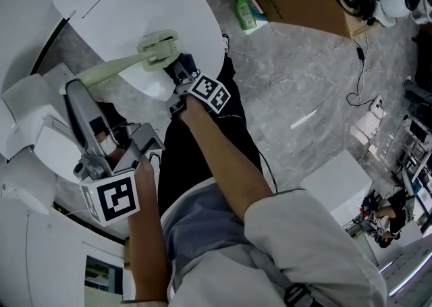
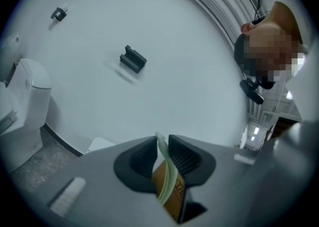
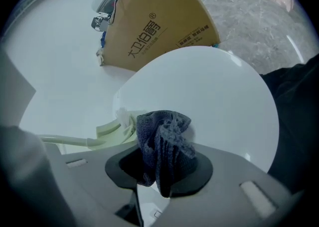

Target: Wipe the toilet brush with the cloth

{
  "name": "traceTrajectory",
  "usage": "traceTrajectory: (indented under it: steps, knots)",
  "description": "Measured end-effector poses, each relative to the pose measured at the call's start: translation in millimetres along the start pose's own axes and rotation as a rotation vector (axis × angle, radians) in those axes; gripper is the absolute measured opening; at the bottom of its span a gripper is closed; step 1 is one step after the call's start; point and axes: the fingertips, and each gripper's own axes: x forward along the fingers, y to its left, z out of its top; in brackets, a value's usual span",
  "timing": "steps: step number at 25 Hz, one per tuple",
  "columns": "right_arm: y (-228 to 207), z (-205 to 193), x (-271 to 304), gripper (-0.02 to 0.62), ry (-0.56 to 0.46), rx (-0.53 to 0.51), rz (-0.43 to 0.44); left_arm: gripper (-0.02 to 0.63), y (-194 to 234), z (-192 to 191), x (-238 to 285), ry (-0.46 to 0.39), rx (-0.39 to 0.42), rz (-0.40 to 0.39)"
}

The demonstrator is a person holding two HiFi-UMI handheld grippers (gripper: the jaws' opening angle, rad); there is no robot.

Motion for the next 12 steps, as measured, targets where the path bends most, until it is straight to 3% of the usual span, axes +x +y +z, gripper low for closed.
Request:
traceTrajectory:
  steps: [9,12]
  knots:
    - [17,-26,-1,0.109,0.087,0.082,0.089,0.0,2,0,0,0.001,-0.001,-0.001]
    - [24,-33,-3,0.109,0.126,0.061,0.112,0.0,4,1,-1,0.012,0.03,0.017]
